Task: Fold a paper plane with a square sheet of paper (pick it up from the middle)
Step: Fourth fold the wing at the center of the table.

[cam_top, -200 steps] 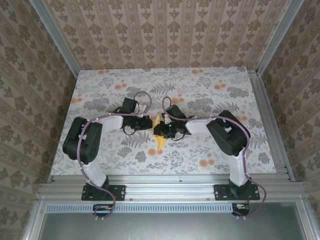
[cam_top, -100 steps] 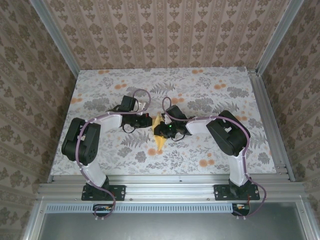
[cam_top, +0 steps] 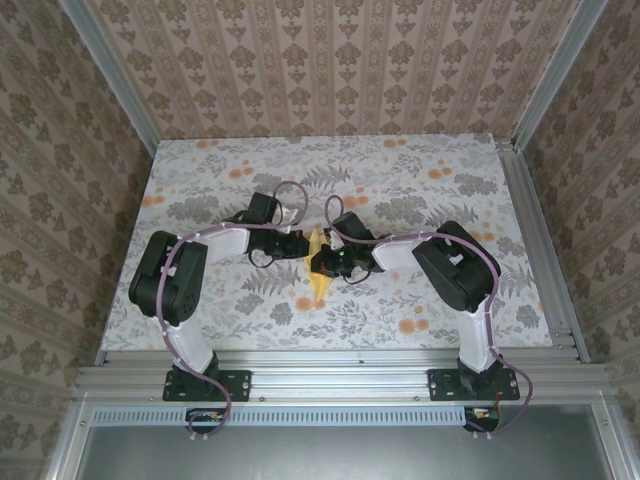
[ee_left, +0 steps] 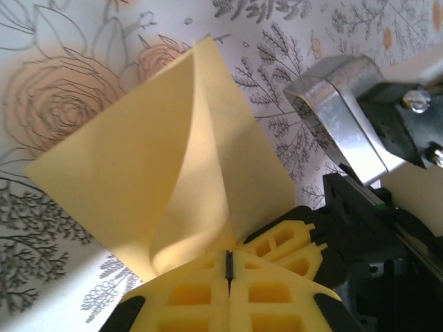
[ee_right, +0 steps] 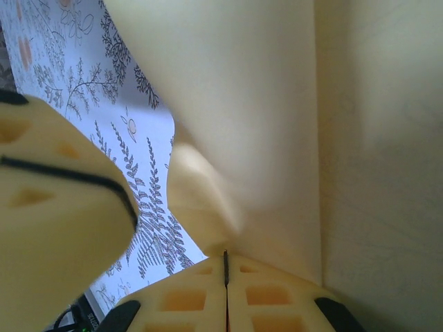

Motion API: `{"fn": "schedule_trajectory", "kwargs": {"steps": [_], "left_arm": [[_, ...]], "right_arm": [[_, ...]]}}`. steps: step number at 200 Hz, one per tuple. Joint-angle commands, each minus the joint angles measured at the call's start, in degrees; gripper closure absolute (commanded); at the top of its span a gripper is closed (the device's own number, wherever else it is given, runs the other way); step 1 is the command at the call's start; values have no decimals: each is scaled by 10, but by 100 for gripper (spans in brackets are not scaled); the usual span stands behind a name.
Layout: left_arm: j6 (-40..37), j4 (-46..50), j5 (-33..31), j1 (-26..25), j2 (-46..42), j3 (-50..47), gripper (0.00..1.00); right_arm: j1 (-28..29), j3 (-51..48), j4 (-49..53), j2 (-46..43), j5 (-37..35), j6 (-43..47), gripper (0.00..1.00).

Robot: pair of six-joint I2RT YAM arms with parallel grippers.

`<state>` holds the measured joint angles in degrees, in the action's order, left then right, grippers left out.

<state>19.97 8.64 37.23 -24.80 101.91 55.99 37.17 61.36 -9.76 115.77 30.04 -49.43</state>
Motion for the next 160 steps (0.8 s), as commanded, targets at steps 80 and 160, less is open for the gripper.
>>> {"fn": "schedule_trajectory", "kwargs": {"steps": [80,160], "left_arm": [[-45,49,0,-9,41,22,99],[-49,65,-44,-9,53,14,99]], "right_arm": [[5,-23,38,-2,-20,10,84],[4,-36,10,-14,-17,-2,82]]}}
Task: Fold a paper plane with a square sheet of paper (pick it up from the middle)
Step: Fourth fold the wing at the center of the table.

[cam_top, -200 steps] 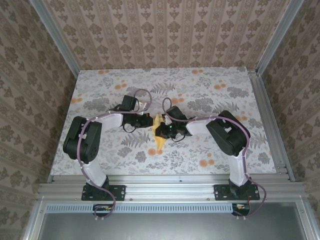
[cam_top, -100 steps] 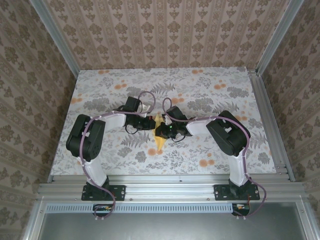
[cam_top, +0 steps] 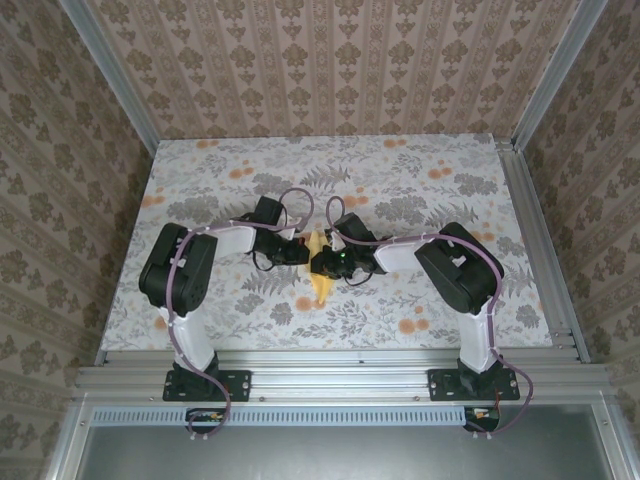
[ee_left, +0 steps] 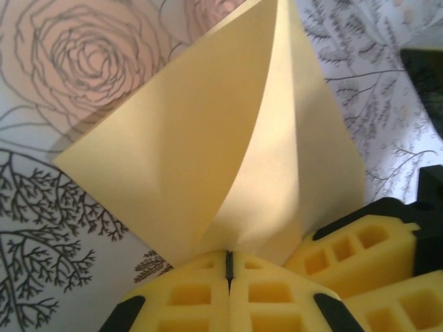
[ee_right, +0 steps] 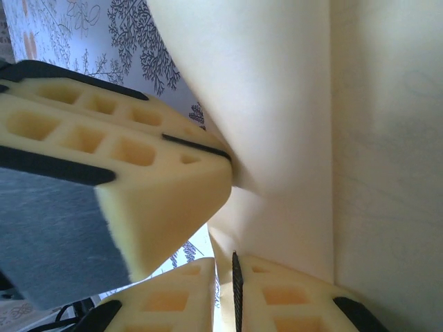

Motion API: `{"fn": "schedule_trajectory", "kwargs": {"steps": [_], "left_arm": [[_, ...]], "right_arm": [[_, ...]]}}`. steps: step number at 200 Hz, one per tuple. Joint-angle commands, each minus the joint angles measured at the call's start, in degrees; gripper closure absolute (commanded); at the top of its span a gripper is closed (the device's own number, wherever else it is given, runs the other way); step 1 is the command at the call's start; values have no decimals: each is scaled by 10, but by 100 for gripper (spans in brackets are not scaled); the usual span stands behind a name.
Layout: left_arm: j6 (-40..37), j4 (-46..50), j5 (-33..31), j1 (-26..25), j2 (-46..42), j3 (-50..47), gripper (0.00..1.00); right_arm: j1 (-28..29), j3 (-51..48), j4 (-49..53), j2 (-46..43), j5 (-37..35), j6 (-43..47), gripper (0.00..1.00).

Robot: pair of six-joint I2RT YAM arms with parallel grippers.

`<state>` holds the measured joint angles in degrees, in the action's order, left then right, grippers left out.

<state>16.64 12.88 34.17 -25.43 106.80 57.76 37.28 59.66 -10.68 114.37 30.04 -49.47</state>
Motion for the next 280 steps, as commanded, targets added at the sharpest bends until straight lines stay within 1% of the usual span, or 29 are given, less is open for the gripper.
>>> {"fn": "schedule_trajectory", "kwargs": {"steps": [1,44,92,124,163,195,280], "left_arm": [[-16,22,-14,-2,4,-4,99],[-22,22,-20,-3,13,0,99],[-29,29,-36,-4,28,5,99],[-38,40,-52,-4,38,10,99],[-40,41,-55,-4,45,12,99],[-41,43,-56,-4,47,15,99],[-44,47,-60,-3,49,11,99]], "right_arm": [[3,-19,19,0,-17,-2,82],[3,-20,8,-5,-14,-8,82],[3,-28,0,-33,-15,-13,80],[3,-51,-15,-56,-12,-26,80],[14,-93,-45,-83,-9,-49,81],[32,-109,-69,-81,-5,-68,82],[50,-110,-78,-85,-1,-78,83]]}}
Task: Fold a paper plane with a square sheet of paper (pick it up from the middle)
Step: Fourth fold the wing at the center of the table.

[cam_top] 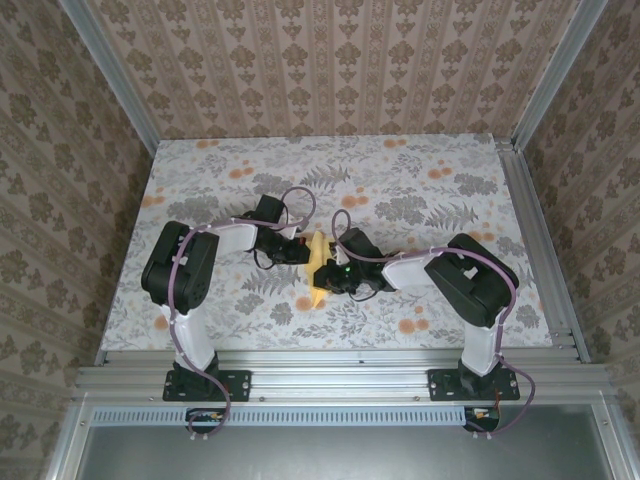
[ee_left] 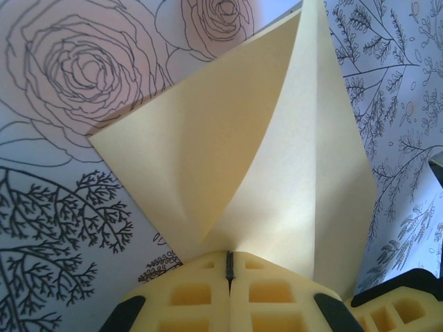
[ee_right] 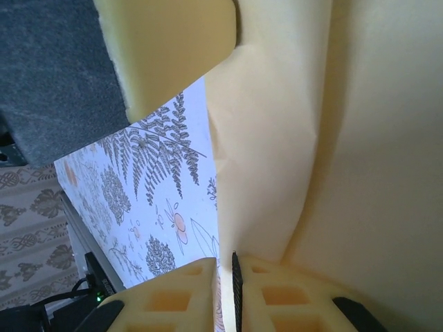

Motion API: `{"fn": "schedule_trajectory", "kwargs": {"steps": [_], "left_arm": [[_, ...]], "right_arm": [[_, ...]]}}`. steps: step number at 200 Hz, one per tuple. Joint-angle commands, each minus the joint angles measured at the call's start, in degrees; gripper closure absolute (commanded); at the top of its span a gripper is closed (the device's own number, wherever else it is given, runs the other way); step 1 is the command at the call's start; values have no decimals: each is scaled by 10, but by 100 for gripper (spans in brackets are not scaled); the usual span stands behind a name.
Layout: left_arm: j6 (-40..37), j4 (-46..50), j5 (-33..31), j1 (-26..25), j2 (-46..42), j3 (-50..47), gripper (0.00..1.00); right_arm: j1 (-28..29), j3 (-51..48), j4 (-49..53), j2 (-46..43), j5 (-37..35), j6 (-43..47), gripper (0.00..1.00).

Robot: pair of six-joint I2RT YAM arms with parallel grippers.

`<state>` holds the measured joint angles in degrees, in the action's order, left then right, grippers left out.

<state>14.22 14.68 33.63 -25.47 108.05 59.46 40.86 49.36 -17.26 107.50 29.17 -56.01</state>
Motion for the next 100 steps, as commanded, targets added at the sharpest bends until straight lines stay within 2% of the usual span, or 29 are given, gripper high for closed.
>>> {"fn": "schedule_trajectory", "kwargs": {"steps": [1,64,69,100], "left_arm": [[-20,29,-55,-3,37,-6,99],[-21,29,-56,-3,40,-6,100],[-21,30,-55,-18,39,-6,100],[-21,29,-57,-20,41,-6,100]], "right_arm": [[14,-7,-12,-16,8,-13,83],[25,-10,0,-5,-2,-6,83],[26,-9,2,-5,-2,-5,83],[31,-7,3,-3,-2,-5,83]]}}
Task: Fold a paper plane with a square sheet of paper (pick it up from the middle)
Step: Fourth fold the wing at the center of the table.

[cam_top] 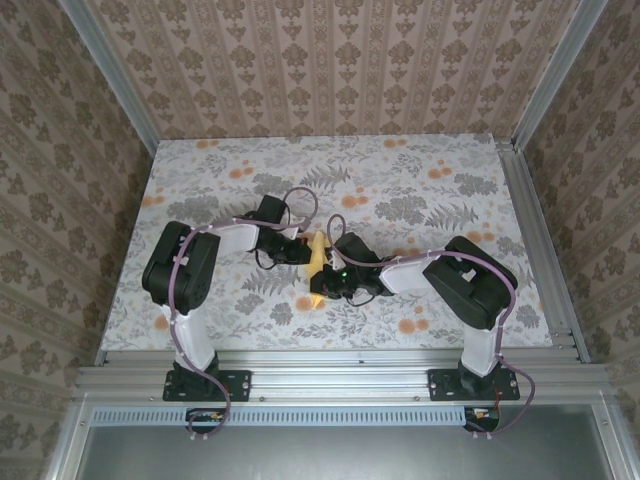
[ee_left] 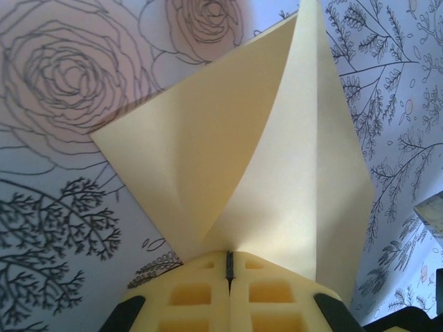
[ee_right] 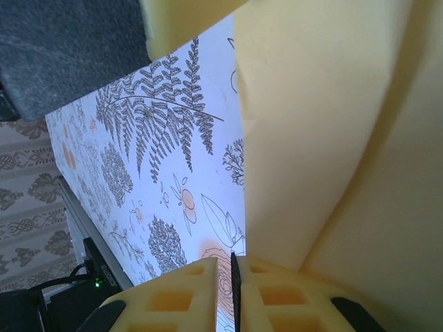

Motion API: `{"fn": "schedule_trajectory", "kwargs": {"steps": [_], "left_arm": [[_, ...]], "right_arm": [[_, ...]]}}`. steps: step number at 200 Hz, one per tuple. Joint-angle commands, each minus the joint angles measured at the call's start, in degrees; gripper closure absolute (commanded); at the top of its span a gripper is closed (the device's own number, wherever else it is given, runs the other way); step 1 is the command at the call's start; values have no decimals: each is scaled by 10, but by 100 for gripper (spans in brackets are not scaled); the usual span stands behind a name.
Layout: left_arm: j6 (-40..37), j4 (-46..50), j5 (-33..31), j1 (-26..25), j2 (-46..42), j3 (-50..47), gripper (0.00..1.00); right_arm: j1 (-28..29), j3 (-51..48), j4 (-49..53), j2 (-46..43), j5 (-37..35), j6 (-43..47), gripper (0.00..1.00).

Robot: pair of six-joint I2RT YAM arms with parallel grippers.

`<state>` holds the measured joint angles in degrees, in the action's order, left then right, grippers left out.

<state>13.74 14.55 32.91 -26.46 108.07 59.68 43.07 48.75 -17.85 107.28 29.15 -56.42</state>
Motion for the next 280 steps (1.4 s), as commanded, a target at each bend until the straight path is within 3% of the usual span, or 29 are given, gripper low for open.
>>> {"fn": "schedule_trajectory", "kwargs": {"steps": [1,86,155,280], "left_arm": [[-16,30,-49,-10,41,-8,100],[-19,34,-54,-11,43,-8,100],[-20,36,-54,-13,45,-7,100],[-20,39,-56,-14,50,-7,100]], "right_arm": [[9,-1,9,-1,-1,-2,83],[20,18,42,4,-10,14,82],[-1,-36,78,-88,-42,23,78],[3,-12,63,-40,-20,15,78]]}}
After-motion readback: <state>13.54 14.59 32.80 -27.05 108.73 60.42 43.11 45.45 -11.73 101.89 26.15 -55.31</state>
